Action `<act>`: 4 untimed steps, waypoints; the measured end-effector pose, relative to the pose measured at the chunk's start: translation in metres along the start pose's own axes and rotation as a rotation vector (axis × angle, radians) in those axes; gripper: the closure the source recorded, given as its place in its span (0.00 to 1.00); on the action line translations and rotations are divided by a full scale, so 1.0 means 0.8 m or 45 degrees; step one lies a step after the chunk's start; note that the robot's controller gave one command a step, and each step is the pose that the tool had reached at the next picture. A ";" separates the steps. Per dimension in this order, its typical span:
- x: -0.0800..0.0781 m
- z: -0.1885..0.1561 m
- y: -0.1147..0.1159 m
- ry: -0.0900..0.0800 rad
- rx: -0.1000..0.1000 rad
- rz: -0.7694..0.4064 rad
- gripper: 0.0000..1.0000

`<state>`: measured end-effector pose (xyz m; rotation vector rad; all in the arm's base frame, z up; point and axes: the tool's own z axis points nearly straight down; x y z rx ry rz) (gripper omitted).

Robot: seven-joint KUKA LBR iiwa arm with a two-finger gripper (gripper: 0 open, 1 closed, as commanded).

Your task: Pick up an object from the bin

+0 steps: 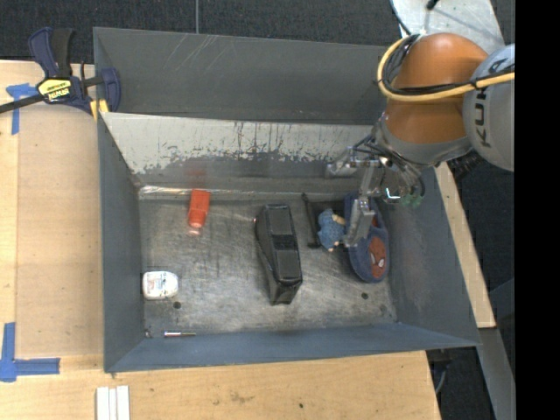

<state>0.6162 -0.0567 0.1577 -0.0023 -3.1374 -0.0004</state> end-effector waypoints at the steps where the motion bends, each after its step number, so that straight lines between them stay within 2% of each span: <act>1: -0.011 0.106 -0.010 -0.015 0.002 -0.369 0.00; 2: -0.013 0.104 -0.011 -0.011 0.002 -0.368 0.00; 4: -0.016 0.101 -0.011 -0.017 0.002 -0.365 0.00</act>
Offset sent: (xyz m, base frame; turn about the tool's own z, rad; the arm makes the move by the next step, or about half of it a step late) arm 0.0061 -0.0080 -0.0877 -0.2912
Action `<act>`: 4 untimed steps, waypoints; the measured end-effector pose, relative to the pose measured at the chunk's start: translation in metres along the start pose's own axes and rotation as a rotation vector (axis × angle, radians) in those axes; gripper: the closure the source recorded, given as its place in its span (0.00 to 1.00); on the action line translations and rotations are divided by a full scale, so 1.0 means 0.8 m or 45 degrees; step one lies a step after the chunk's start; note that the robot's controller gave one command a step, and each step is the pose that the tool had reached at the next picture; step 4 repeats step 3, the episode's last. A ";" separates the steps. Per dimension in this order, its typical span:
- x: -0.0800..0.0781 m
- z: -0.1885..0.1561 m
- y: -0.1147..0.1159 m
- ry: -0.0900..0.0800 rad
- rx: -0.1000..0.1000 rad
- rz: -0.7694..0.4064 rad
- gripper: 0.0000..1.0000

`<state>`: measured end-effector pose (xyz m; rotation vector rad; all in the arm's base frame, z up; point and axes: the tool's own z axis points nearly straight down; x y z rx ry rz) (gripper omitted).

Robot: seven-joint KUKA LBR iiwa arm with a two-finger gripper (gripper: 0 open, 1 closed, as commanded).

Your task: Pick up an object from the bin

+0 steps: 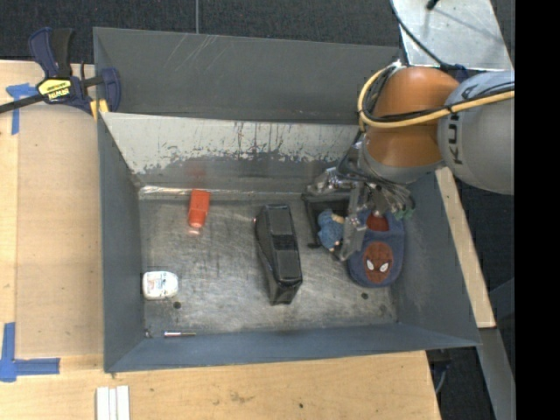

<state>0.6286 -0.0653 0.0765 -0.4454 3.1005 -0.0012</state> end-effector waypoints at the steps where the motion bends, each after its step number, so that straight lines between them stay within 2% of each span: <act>1: -0.001 0.000 0.000 0.001 -0.001 0.001 0.00; 2: -0.003 -0.003 -0.001 -0.006 0.002 0.002 1.00; 3: -0.008 -0.089 -0.003 -0.003 0.003 0.003 1.00; 4: -0.008 -0.089 -0.003 -0.003 0.003 0.003 1.00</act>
Offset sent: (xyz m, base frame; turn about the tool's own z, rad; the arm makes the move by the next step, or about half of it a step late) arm 0.0000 0.0000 0.0000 0.0000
